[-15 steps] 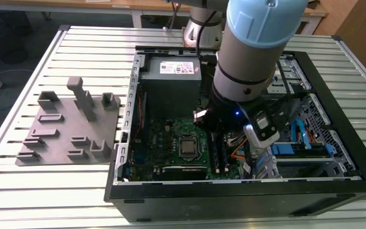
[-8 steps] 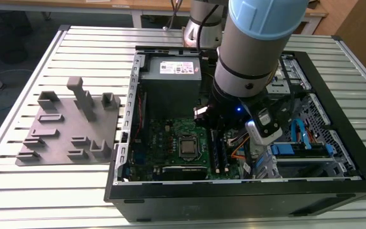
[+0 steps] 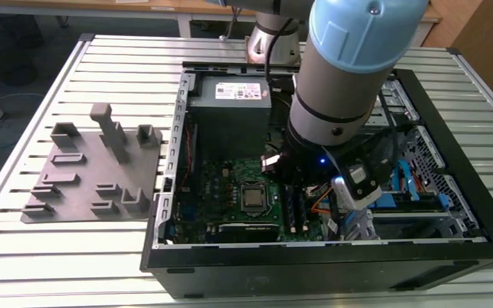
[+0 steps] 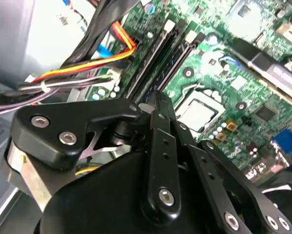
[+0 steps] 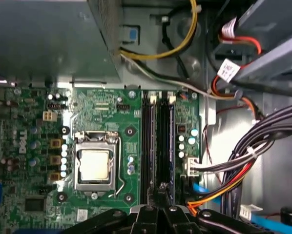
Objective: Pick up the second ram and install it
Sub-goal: 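Press down the second ram until it locks into place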
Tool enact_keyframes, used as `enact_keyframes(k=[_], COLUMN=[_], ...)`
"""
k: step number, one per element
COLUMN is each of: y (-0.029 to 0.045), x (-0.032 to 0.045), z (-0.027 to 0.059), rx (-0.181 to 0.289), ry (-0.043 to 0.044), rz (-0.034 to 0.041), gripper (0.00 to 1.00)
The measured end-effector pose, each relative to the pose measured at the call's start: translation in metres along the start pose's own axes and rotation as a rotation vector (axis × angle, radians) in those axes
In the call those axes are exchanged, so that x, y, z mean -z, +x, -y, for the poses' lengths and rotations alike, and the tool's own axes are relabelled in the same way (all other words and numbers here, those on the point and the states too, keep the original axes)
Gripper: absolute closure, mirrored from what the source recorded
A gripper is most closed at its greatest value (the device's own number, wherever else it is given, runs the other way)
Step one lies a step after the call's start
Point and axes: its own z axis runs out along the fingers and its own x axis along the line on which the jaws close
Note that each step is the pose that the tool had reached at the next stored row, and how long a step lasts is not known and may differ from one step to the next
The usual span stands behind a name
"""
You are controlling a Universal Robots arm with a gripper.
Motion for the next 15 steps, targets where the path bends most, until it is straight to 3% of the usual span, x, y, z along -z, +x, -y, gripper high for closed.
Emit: enact_keyframes(k=[6,10,15], y=[0.0001,0.0001,0.0003], x=[-0.0047,-0.0051,-0.0104], z=[0.0069,0.0098,0.0104], rx=[0.000,0.001,0.001], ry=[0.0112,0.0358,0.0477], rz=[0.0000,0.0000,0.0001], gripper=[0.93,0.93,0.93])
